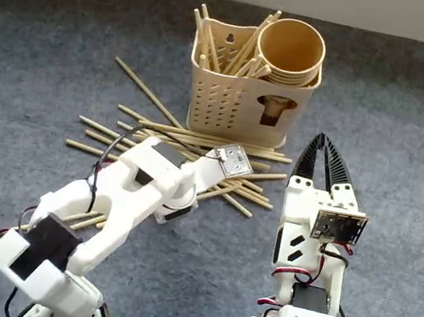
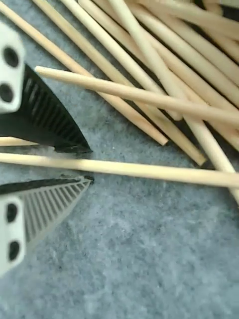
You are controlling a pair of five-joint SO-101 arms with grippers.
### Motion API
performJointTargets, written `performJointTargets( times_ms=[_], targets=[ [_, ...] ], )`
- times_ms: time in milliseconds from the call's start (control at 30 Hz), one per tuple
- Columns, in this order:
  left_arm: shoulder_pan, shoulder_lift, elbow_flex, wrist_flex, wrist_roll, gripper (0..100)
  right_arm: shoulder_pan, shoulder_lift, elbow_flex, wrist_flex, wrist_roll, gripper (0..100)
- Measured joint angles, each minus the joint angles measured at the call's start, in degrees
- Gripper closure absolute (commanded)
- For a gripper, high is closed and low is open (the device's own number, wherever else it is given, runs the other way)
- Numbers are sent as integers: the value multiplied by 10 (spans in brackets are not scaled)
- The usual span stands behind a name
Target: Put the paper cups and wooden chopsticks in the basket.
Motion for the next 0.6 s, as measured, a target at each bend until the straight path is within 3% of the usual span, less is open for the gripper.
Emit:
performJointTargets(
  times_ms=[100, 600],
  targets=[
    [1, 11, -12, 1, 2, 995, 0, 0, 0, 0, 0, 993],
    [4, -33, 4, 37, 2, 994, 0, 0, 0, 0, 0, 993]
  ],
)
